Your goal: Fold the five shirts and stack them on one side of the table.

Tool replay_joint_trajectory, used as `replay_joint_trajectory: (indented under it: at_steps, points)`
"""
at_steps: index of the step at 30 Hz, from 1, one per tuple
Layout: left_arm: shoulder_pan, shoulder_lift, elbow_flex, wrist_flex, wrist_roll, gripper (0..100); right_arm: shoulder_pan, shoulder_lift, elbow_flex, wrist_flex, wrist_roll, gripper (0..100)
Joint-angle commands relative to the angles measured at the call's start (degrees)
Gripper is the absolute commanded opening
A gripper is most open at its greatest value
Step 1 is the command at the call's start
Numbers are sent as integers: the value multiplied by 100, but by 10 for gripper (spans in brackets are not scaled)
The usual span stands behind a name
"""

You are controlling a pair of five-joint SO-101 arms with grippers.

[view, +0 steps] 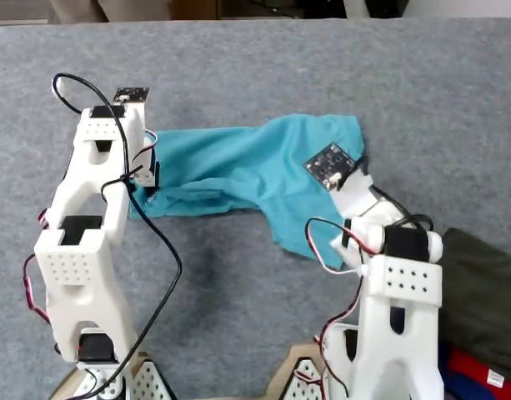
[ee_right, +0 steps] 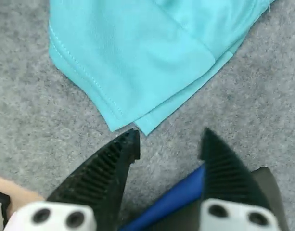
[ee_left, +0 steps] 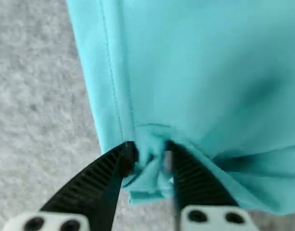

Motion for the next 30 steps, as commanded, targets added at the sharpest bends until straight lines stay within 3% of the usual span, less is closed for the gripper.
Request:
replay_joint_trajectory:
  at_steps: [1, 10, 15, 17, 19, 22, 30]
  points:
    - [35, -57, -325, 510, 255, 188, 31, -426, -31, 167, 44, 252]
    - [-308, -57, -2215, 1705, 457, 189, 66, -558, -409, 149, 18, 246]
    - [-677, -13, -3473, 1952, 466, 188, 48, 13, -1121, 53, -53, 26]
    - [-686, 4, -3763, 1899, 475, 184, 48, 409, -1490, -202, -255, 20]
    - [-589, 84, -3824, 1618, 738, 150, 40, 954, -1895, -492, -422, 29]
    - [-413, 453, -3824, 844, 1125, 14, -136, 2132, -2589, -1081, -721, 29]
    - [-105, 1868, -3886, -651, 1398, 19, -769, 5886, -5429, -1354, -1380, 6]
